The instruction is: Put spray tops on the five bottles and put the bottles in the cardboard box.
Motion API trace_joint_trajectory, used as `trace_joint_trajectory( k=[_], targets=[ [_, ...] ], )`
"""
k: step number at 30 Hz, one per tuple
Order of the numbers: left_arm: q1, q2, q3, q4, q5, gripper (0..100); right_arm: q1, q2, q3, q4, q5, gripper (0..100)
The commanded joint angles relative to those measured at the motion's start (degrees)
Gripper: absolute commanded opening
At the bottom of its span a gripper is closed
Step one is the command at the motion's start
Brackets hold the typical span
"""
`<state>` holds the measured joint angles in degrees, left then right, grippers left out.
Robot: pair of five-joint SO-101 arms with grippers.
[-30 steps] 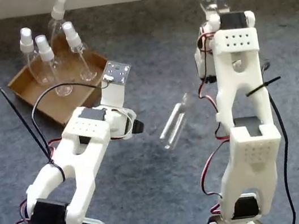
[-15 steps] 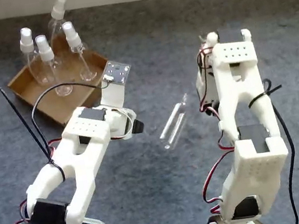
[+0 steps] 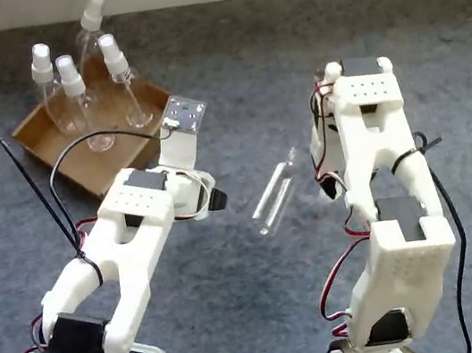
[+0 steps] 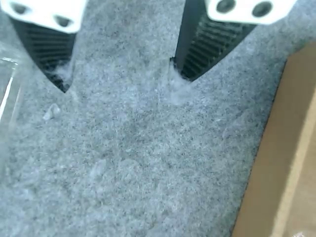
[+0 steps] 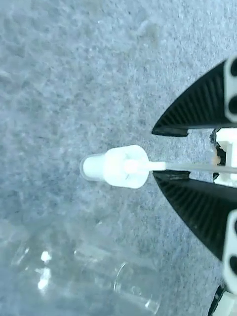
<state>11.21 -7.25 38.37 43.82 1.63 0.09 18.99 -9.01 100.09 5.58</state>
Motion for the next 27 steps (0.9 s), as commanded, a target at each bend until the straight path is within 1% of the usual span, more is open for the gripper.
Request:
trace_joint_trajectory(
  k=[1,27],
  targets=[
    [-0.3,-0.4,-0.3,-1.1,-0.5,27,-0.3,-4.4,-0.7,1.1,0.6,10.5],
    [-0.3,-0.3,-0.3,-1.2,-0.5,27,-0.6,-24.9,-0.6,0.8,0.6,10.5]
  ],
)
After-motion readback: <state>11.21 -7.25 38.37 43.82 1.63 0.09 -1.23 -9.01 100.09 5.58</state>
